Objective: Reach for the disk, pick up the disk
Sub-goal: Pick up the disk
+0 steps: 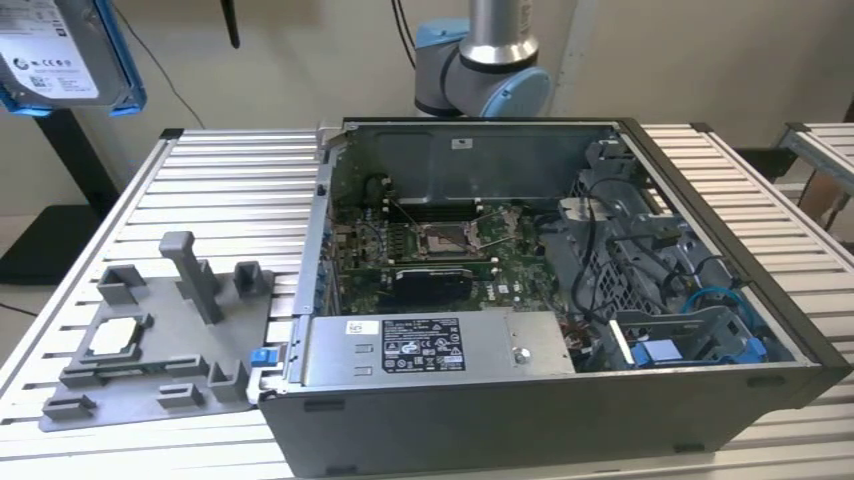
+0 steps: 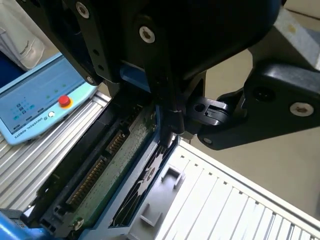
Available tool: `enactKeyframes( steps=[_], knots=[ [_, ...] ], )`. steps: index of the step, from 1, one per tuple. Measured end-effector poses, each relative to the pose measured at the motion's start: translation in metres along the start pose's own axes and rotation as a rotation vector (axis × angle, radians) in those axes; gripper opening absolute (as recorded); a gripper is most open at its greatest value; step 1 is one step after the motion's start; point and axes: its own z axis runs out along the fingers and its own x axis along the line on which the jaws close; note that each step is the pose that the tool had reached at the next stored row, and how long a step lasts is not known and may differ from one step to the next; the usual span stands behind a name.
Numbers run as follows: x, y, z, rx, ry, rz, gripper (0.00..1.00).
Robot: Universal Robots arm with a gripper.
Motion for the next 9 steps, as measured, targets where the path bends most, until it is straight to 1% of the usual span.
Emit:
enactKeyframes(
  steps=[9],
  knots=[
    [0.0005,-0.0176,0.0003,0.0,0.0,0.0,0.0]
  ],
)
